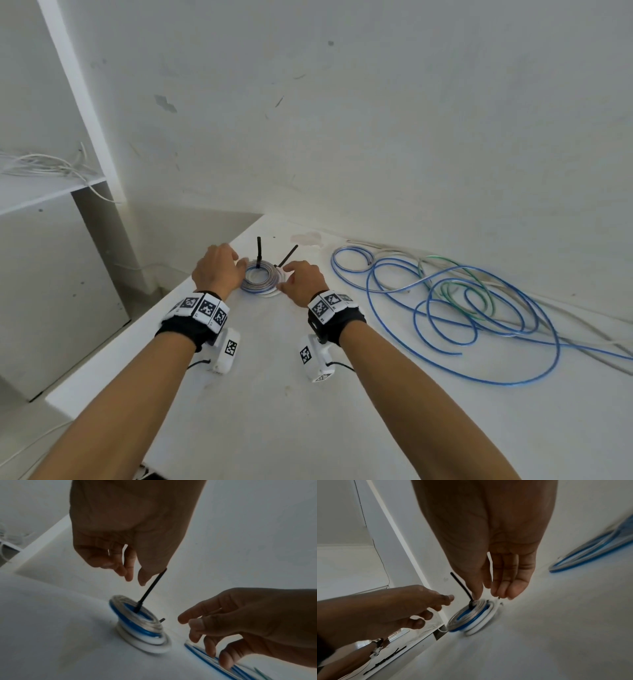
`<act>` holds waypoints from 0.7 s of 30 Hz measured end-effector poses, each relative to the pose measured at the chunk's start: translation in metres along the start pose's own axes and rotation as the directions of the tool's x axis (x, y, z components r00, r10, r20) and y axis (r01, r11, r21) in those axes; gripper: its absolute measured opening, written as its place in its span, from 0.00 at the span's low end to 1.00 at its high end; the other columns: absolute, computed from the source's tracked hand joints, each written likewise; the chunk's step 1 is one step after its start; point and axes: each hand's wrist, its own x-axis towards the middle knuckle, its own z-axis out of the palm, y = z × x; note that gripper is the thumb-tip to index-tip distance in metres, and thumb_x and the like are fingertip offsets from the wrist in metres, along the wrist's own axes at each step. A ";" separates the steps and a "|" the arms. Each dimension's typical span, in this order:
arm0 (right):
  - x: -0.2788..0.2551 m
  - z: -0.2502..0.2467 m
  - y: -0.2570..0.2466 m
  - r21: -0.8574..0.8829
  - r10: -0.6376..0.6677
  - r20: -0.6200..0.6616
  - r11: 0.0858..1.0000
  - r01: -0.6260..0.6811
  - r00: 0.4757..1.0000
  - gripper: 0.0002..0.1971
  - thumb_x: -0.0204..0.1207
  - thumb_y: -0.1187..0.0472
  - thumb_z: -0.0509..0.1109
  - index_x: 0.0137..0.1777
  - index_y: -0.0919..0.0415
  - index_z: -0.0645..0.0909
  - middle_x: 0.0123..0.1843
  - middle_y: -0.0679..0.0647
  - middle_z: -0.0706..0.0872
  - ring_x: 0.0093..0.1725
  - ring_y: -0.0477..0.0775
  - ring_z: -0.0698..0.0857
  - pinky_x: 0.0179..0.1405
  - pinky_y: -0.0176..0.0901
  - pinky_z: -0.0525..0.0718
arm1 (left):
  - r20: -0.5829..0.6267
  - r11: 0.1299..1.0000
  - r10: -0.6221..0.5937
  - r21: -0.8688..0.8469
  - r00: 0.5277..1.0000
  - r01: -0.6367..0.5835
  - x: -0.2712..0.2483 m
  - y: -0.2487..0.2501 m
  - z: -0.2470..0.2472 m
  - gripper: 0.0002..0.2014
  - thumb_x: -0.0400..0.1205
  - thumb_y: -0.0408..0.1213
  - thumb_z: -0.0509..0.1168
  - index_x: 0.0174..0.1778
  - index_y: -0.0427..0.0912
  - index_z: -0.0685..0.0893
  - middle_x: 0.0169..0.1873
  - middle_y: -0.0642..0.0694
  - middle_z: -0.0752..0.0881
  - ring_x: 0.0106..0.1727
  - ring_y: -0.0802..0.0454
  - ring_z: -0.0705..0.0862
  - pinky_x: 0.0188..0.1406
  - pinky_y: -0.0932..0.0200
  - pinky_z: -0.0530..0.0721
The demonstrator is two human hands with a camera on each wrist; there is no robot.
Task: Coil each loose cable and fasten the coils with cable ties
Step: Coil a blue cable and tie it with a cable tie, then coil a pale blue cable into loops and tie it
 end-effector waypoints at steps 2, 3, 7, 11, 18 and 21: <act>-0.002 -0.016 0.013 -0.038 0.036 -0.002 0.999 -0.036 0.999 0.20 0.80 0.50 0.76 0.68 0.56 0.81 0.67 0.62 0.84 0.69 0.62 0.81 0.68 0.54 0.80 | -0.057 0.998 0.068 -0.011 0.996 -0.069 -0.008 0.017 -0.001 0.12 0.84 0.48 0.68 0.53 0.43 0.86 0.57 0.38 0.86 0.59 0.33 0.84 0.51 0.46 0.79; -0.002 -0.025 0.019 -0.076 0.050 0.002 0.996 -0.050 0.999 0.20 0.80 0.49 0.75 0.68 0.55 0.82 0.68 0.61 0.83 0.70 0.62 0.80 0.68 0.53 0.80 | -0.051 0.995 0.093 -0.022 0.994 -0.094 -0.010 0.025 0.001 0.10 0.84 0.48 0.68 0.51 0.44 0.85 0.55 0.39 0.87 0.58 0.33 0.84 0.51 0.47 0.80; -0.016 -0.069 0.058 -0.266 0.119 -0.046 0.955 -0.127 0.992 0.21 0.80 0.47 0.75 0.63 0.63 0.85 0.65 0.62 0.85 0.67 0.65 0.83 0.61 0.51 0.82 | 0.084 0.970 0.237 -0.073 0.968 -0.232 -0.031 0.078 0.017 0.09 0.83 0.49 0.67 0.49 0.48 0.85 0.54 0.42 0.90 0.60 0.35 0.85 0.55 0.48 0.81; -0.049 -0.102 0.098 -0.396 0.245 -0.101 0.879 -0.265 0.964 0.32 0.74 0.40 0.79 0.66 0.66 0.79 0.65 0.63 0.85 0.65 0.67 0.84 0.58 0.52 0.82 | 0.290 0.923 0.385 -0.151 0.876 -0.355 -0.057 0.134 0.046 0.08 0.81 0.50 0.70 0.43 0.50 0.85 0.51 0.43 0.91 0.57 0.39 0.87 0.55 0.50 0.84; -0.109 -0.116 0.123 -0.391 0.201 0.163 0.912 -0.123 0.966 0.07 0.74 0.64 0.78 0.51 0.61 0.89 0.56 0.63 0.91 0.57 0.65 0.90 0.60 0.54 0.88 | 0.638 0.930 0.346 -0.330 0.688 -0.162 -0.094 0.181 0.090 0.19 0.84 0.48 0.70 0.42 0.32 0.86 0.39 0.38 0.92 0.32 0.47 0.89 0.40 0.54 0.92; -0.128 -0.144 0.113 -0.134 0.156 0.276 0.983 -0.123 0.948 0.07 0.78 0.70 0.74 0.44 0.59 0.81 0.53 0.69 0.92 0.46 0.61 0.91 0.48 0.48 0.91 | 0.611 0.854 0.353 -0.520 0.709 0.023 -0.096 0.190 0.087 0.12 0.82 0.38 0.73 0.36 0.36 0.83 0.32 0.41 0.86 0.27 0.53 0.85 0.30 0.59 0.87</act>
